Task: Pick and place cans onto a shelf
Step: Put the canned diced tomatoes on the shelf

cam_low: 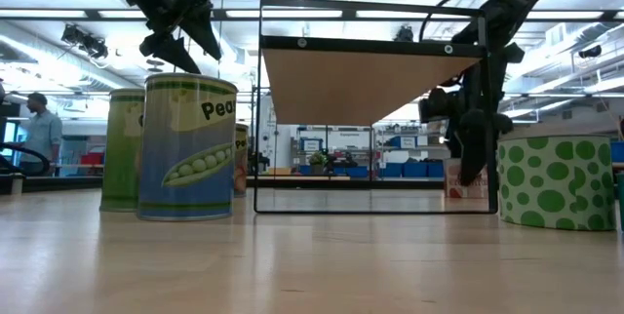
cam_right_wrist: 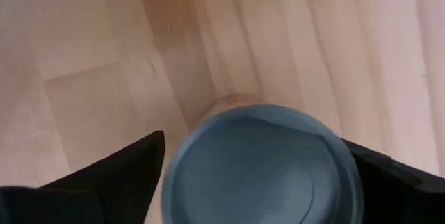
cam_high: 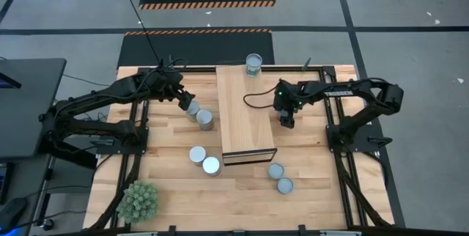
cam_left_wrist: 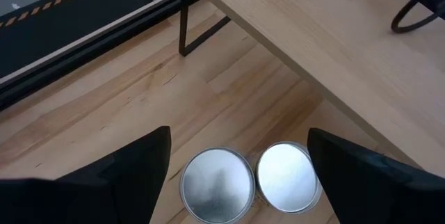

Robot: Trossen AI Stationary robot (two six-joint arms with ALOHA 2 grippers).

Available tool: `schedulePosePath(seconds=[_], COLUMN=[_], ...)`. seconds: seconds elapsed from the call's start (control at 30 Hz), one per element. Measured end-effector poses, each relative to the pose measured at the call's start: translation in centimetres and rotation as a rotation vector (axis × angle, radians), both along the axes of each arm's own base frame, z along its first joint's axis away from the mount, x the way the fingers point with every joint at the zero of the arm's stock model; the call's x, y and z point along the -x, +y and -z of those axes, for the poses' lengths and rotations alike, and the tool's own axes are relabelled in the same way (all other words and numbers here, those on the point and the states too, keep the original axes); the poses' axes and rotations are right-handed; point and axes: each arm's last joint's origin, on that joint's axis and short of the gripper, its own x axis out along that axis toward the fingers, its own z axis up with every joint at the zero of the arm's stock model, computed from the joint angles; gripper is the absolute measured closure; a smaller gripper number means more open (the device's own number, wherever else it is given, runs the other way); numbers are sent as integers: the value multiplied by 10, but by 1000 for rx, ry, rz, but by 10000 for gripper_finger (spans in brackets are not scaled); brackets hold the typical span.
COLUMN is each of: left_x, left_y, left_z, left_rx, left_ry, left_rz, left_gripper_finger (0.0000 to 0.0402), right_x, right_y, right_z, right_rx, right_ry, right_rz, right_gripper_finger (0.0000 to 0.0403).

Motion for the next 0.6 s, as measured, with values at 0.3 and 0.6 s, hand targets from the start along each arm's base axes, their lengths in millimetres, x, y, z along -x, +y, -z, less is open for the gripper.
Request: schedulePosePath(seconds=[0.3, 0.6], left_x=[0, 0], left_y=[0, 0], left_z=[0, 0], left_rx=[0, -1], left_ry=[0, 0], left_rz=[1, 1], left_gripper_finger=[59, 59], right_x=[-2, -14], right_y=[1, -7], right_z=[-4, -64], right_rx=[5, 46], right_ry=[2, 29], right_rz=[-16, -26], right_gripper_finger=[115, 103])
